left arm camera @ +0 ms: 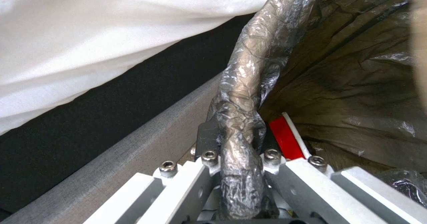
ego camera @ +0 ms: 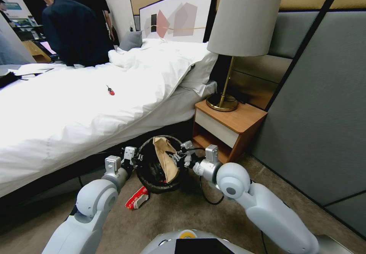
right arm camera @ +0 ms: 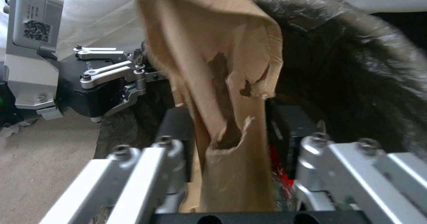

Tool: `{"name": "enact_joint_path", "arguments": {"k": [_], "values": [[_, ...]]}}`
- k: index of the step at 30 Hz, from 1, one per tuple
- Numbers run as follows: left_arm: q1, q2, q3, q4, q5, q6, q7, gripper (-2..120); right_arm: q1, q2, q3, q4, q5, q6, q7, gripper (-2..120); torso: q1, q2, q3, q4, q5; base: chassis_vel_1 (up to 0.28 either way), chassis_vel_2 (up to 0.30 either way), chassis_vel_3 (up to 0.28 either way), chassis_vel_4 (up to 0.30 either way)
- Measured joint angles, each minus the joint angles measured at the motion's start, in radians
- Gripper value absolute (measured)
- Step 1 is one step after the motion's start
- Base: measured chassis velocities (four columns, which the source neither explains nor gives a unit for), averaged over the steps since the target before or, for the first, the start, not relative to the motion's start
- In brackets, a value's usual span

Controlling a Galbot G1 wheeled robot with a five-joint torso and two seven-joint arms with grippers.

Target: Pick up the trash bin, then pick up the garbage from the floor and place it into the trash bin.

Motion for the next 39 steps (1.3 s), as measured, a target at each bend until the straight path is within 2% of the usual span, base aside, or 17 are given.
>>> {"name": "enact_joint_path", "arguments": {"k": [2, 3, 6, 7, 12, 16, 22, 31, 35, 37, 39], "values": [[0.0, 0.0, -0.001, -0.001, 0.0, 0.0, 0.0, 1, 0.004, 0.015, -0.011, -0.011, -0.009, 0.002, 0.005, 54, 0.0, 0.0, 0.0, 0.0001, 0.0, 0.0, 0.0, 0.0, 0.0], [0.0, 0.0, -0.001, -0.001, 0.0, 0.0, 0.0, 1, 0.004, 0.015, -0.011, -0.011, -0.009, 0.002, 0.005, 54, 0.0, 0.0, 0.0, 0.0001, 0.0, 0.0, 0.0, 0.0, 0.0], [0.001, -0.001, -0.001, -0.002, -0.001, 0.0, 0.001, 1, 0.008, 0.024, -0.016, -0.02, -0.021, 0.006, 0.005, 69, 0.0, 0.0, 0.0, 0.0, 0.0, 0.0, 0.0, 0.0, 0.0], [0.001, -0.001, -0.001, -0.002, -0.001, 0.0, 0.001, 1, 0.008, 0.024, -0.016, -0.02, -0.021, 0.006, 0.005, 69, 0.0, 0.0, 0.0, 0.0, 0.0, 0.0, 0.0, 0.0, 0.0], [0.001, -0.003, 0.003, -0.002, -0.001, 0.0, 0.001, 1, 0.021, 0.033, -0.018, -0.023, -0.022, 0.008, 0.007, 89, 0.0, 0.0, 0.0, 0.0, 0.0, 0.0, 0.0, 0.0, 0.0], [0.0, -0.004, 0.006, -0.002, 0.0, 0.0, 0.002, 1, 0.031, 0.033, -0.013, -0.023, -0.023, 0.014, 0.012, 99, 0.0, 0.0, 0.0, 0.0001, 0.0001, 0.0, 0.0, 0.0, 0.0], [-0.001, -0.007, 0.009, 0.006, 0.002, 0.0, 0.002, 1, 0.039, 0.005, 0.022, 0.016, -0.002, 0.015, 0.027, 100, 0.0, 0.0, 0.0, 0.0001, 0.0002, 0.0, 0.0, 0.0, 0.0], [-0.005, -0.005, 0.005, 0.033, -0.013, 0.0, -0.005, 1, 0.059, -0.109, 0.143, 0.135, 0.099, 0.035, 0.063, 100, 0.0, 0.0, 0.0, -0.0001, 0.0, 0.0, 0.0, 0.0, 0.0], [0.003, -0.003, -0.01, 0.043, -0.017, 0.0, -0.007, 1, 0.045, -0.165, 0.202, 0.177, 0.116, 0.09, 0.065, 100, 0.0, 0.0, 0.0, 0.0002, 0.0002, 0.0, 0.0, 0.0, 0.0], [0.008, -0.003, -0.015, 0.047, -0.019, 0.0, -0.008, 1, 0.016, -0.194, 0.236, 0.197, 0.109, 0.145, 0.068, 100, 0.0, 0.0, 0.0, 0.0002, 0.0001, 0.0, 0.0, 0.0, 0.0], [0.016, -0.005, -0.024, 0.047, -0.021, 0.0, -0.011, 1, -0.074, -0.232, 0.324, 0.225, 0.059, 0.23, 0.067, 100, 0.0, 0.0, 0.0, -0.0003, 0.0002, 0.0, 0.0, 0.0, 0.0]]}}
